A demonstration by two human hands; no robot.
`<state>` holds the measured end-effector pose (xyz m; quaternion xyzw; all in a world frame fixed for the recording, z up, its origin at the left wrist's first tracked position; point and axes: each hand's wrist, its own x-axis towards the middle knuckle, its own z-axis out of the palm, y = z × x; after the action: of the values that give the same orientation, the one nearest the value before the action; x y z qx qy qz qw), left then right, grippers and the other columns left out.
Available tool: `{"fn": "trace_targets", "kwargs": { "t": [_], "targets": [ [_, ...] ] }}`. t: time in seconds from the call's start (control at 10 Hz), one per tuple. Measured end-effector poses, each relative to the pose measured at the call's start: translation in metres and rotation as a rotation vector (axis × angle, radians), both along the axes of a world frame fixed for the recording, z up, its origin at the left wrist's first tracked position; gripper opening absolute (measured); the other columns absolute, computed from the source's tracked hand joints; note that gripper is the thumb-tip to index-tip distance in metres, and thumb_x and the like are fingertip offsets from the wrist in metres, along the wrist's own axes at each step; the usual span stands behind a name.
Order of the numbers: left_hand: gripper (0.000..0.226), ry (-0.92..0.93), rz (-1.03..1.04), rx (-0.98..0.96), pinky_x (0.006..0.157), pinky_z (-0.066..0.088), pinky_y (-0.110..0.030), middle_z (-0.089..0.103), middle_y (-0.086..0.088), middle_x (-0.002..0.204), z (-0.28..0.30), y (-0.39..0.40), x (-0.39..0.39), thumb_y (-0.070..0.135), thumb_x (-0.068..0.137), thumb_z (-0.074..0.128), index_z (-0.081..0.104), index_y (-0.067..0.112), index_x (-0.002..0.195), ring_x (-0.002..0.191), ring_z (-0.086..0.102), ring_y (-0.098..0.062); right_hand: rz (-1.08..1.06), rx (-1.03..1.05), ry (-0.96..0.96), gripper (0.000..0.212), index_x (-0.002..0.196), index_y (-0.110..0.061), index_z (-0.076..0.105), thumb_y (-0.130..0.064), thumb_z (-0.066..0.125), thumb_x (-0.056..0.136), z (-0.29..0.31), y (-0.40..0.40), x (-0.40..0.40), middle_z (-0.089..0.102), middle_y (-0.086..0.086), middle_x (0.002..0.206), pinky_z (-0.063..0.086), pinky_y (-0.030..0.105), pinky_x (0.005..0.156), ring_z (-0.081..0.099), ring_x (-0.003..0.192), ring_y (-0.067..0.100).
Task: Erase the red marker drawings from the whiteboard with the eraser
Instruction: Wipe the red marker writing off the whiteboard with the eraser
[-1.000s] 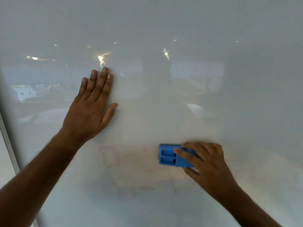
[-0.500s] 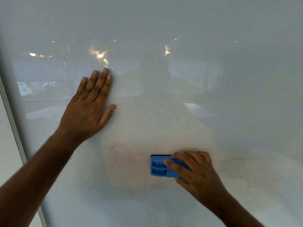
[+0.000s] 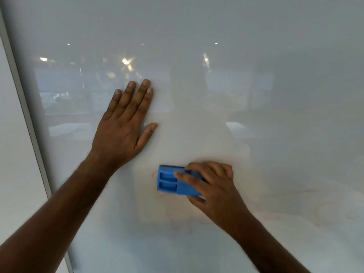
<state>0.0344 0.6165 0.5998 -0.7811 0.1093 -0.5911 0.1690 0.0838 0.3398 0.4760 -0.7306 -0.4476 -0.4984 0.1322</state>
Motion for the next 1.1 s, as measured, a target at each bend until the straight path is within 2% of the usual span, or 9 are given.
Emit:
{"fn": "trace_targets", "kwargs": {
  "t": [0.1,0.2,0.4,0.5,0.6,0.7,0.8,1.0,1.1],
  "targets": [
    [0.072,-0.040,0.027,-0.073,0.137,0.009,-0.054,0.009,-0.008,0.182,-0.013,0.002,0.001,0.046,0.116,0.035,0.014,0.008,0.173,0.169,0.011,-0.033,-0.022,-0.113,-0.032,0.064,0.140,-0.043,0.052,-0.035,0.069,0.079,-0.029,-0.021,0.004,0.056,-0.014,0.134,0.034,0.039,0.095,0.054,0.115,0.018],
    [0.072,-0.060,0.031,-0.131,0.137,0.008,-0.056,0.009,-0.007,0.182,-0.020,-0.002,0.003,0.047,0.116,0.035,0.015,0.008,0.173,0.169,0.009,-0.033,-0.045,-0.103,-0.031,0.064,0.140,-0.043,0.053,-0.035,0.069,0.079,-0.029,-0.037,0.006,0.057,-0.014,0.133,0.033,0.038,0.096,0.053,0.115,0.017],
    [0.069,-0.067,0.024,-0.148,0.136,0.008,-0.059,0.016,-0.013,0.181,-0.023,0.003,0.004,0.045,0.117,0.031,0.019,0.007,0.173,0.168,0.012,-0.036,-0.047,0.106,0.024,0.067,0.139,-0.043,0.052,-0.037,0.074,0.076,0.020,0.001,-0.005,0.060,-0.012,0.128,0.035,0.040,0.095,0.053,0.112,0.018],
    [0.068,-0.060,0.023,-0.148,0.136,0.009,-0.059,0.015,-0.013,0.181,-0.024,0.004,0.004,0.045,0.117,0.031,0.018,0.007,0.173,0.168,0.013,-0.036,-0.021,0.074,0.013,0.068,0.140,-0.043,0.052,-0.037,0.074,0.076,0.013,0.043,-0.015,0.059,-0.012,0.131,0.036,0.041,0.092,0.052,0.112,0.017],
    [0.068,-0.058,0.021,-0.138,0.137,0.008,-0.058,0.015,-0.012,0.181,-0.025,0.005,0.003,0.044,0.117,0.032,0.018,0.007,0.173,0.168,0.013,-0.036,-0.010,0.008,-0.004,0.067,0.141,-0.043,0.051,-0.037,0.071,0.077,-0.010,0.050,-0.017,0.057,-0.013,0.132,0.036,0.039,0.093,0.052,0.113,0.017],
    [0.066,-0.075,0.018,-0.142,0.137,0.008,-0.056,0.017,-0.012,0.181,-0.027,0.006,0.003,0.042,0.117,0.033,0.020,0.007,0.172,0.168,0.015,-0.036,-0.013,-0.113,-0.036,0.065,0.141,-0.042,0.053,-0.032,0.070,0.078,-0.040,0.029,-0.012,0.058,-0.012,0.133,0.035,0.039,0.094,0.053,0.114,0.018],
    [0.066,-0.078,0.019,-0.148,0.137,0.008,-0.055,0.018,-0.012,0.181,-0.028,0.005,0.003,0.041,0.117,0.033,0.020,0.007,0.172,0.168,0.015,-0.036,-0.040,-0.141,-0.061,0.064,0.141,-0.042,0.054,-0.031,0.069,0.079,-0.043,0.009,-0.009,0.061,-0.011,0.133,0.035,0.040,0.094,0.054,0.114,0.018],
    [0.066,-0.084,0.013,-0.154,0.136,0.009,-0.056,0.019,-0.012,0.180,-0.029,0.004,0.002,0.041,0.117,0.033,0.022,0.007,0.172,0.167,0.017,-0.037,-0.081,0.098,0.006,0.064,0.141,-0.042,0.053,-0.034,0.074,0.080,-0.004,0.009,-0.007,0.062,-0.011,0.130,0.032,0.038,0.097,0.053,0.116,0.018],
    [0.065,-0.087,0.016,-0.157,0.136,0.009,-0.056,0.020,-0.013,0.180,-0.030,0.005,0.000,0.040,0.117,0.034,0.022,0.006,0.172,0.167,0.017,-0.038,-0.050,0.063,-0.018,0.060,0.143,-0.042,0.054,-0.031,0.072,0.087,-0.016,0.037,-0.016,0.062,-0.010,0.134,0.035,0.042,0.096,0.055,0.115,0.020]
  ]
}}
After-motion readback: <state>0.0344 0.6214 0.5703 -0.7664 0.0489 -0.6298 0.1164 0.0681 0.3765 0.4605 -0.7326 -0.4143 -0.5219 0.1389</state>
